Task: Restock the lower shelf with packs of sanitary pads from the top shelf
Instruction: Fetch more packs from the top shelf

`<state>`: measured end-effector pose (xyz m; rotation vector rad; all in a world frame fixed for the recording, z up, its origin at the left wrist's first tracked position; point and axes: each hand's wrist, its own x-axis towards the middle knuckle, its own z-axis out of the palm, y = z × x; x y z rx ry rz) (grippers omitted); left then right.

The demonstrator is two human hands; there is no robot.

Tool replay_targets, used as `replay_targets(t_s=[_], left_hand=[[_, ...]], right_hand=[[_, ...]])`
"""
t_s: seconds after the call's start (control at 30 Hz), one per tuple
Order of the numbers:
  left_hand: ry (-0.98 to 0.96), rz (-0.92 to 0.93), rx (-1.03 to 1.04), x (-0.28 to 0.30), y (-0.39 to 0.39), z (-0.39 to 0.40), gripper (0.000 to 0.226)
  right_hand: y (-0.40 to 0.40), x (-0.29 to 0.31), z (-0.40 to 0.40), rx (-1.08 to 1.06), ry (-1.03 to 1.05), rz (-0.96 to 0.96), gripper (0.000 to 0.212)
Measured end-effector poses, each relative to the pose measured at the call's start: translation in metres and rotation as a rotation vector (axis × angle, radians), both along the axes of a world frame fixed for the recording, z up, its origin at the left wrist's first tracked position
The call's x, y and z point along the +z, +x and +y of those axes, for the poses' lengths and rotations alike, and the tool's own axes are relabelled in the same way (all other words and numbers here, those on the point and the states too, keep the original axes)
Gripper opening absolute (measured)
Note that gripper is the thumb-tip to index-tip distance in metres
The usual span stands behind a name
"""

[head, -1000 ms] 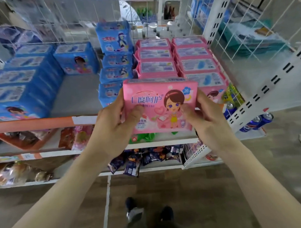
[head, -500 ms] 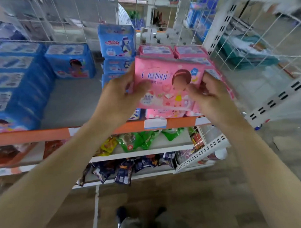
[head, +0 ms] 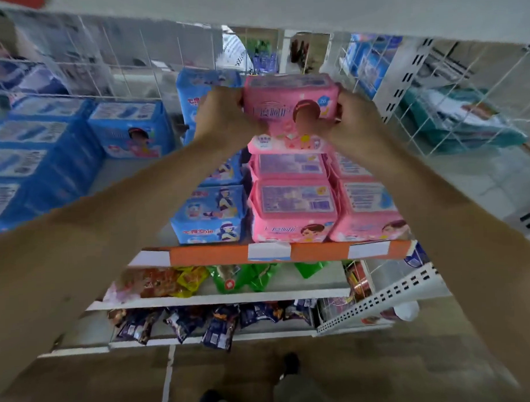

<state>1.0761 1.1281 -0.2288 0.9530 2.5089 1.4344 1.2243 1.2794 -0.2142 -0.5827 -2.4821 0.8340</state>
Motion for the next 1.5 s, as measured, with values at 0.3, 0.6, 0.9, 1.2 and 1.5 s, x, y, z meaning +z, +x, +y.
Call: replay_targets(t_s=[0.3, 0.6, 0.9, 1.2, 1.5], left_hand=[[-0.137, 0.122, 0.097, -0.001, -0.036, 0.061, 0.021], [-0.162, 0.153, 0.148, -0.007, -0.06, 0.094, 0.017], [-0.245, 0.302, 0.163, -0.01, -0.077, 0.108, 0.009], [-0.291, 0.233, 0.125, -0.003, -0.065, 0.095, 0.024], [-0.519, 0.624, -0.138, 0.003, 0.041, 0.012, 0.064]], right_hand=[[-0.049, -0.027, 0.075, -0.031, 0.036, 0.062, 0.027], [-0.074, -0.041, 0.096, 0.002, -0.005, 0.068, 0.046], [-0.084, -0.055, 0.104, -0.032, -0.096, 0.168, 0.035], [-0.069, -0.035, 0.095, -0.057, -0.163, 0.026, 0.06], [-0.012, -0.045, 0.039, -0.052, 0.233, -0.062, 0.098]])
